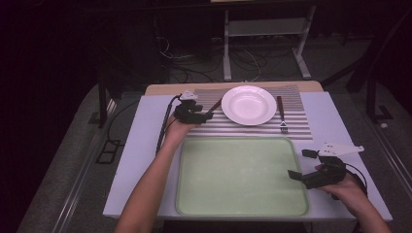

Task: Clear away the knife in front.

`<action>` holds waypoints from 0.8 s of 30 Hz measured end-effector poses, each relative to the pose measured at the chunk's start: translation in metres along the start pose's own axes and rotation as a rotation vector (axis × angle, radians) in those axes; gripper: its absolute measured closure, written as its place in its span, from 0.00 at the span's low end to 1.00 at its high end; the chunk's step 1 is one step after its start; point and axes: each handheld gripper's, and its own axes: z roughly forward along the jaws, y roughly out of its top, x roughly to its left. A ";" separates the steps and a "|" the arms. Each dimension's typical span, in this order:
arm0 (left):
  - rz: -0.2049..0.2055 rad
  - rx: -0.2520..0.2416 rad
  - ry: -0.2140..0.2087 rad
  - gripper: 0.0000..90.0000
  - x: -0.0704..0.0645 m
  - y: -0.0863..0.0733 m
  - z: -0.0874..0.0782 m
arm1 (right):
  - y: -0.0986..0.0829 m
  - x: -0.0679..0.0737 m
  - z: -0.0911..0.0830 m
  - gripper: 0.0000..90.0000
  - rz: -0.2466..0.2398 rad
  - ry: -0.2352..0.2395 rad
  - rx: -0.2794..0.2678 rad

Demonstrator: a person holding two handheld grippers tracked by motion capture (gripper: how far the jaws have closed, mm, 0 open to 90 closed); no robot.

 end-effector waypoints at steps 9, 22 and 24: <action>0.007 0.058 0.033 0.62 0.017 0.013 0.032 | 0.000 -0.001 0.000 0.00 0.003 0.005 -0.003; 0.003 0.167 0.076 0.77 0.028 0.017 0.078 | -0.001 -0.002 -0.001 0.00 0.009 0.009 -0.007; 0.009 0.184 0.083 0.78 0.027 0.017 0.082 | -0.001 -0.002 -0.001 0.00 0.009 0.010 -0.008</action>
